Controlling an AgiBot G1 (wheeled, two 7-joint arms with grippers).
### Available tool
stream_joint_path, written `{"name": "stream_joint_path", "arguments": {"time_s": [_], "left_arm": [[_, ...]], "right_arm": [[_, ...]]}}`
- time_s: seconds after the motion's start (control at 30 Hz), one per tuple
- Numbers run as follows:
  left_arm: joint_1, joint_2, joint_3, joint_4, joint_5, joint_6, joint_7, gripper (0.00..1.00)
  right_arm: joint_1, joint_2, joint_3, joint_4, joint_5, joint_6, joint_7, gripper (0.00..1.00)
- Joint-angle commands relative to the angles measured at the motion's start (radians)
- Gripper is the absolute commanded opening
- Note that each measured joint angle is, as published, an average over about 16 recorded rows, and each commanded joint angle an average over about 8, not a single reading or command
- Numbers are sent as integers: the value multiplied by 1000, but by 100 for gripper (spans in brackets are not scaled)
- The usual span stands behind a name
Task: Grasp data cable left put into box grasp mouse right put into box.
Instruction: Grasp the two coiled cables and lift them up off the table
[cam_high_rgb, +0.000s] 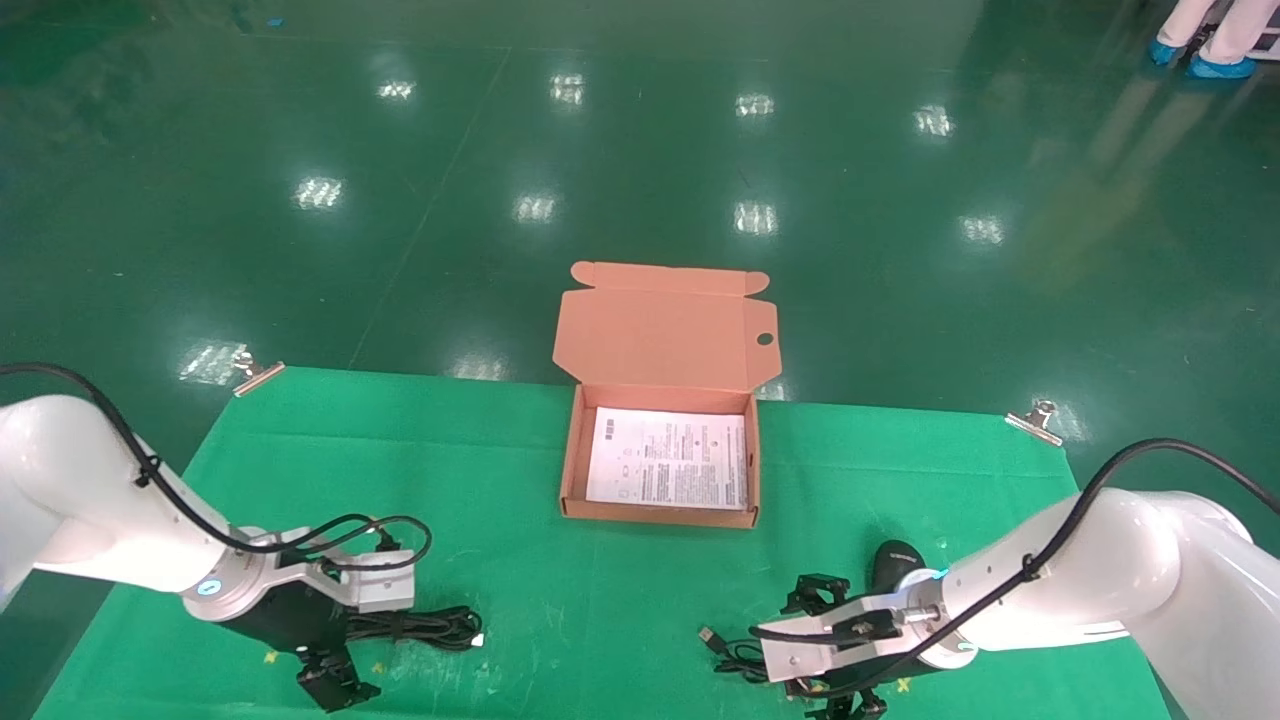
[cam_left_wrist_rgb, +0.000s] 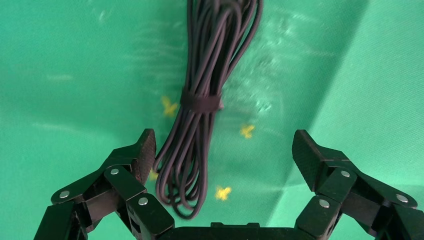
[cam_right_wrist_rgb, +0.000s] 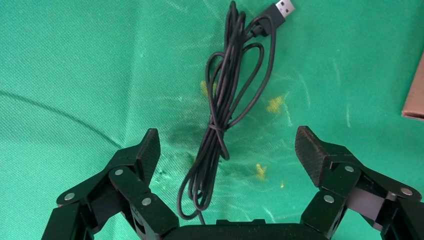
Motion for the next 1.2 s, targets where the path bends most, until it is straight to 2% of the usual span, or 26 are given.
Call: {"name": "stream_joint_path", "arguments": {"time_s": [0.03, 1.2], "left_arm": [[-3, 2, -1, 20, 1, -6, 0, 0], [1, -2, 1, -9, 0, 3, -1, 0]], "right_arm": [[-1, -4, -1, -11, -1, 6, -6, 0], [0, 2, 1, 6, 1, -3, 1, 0]]}}
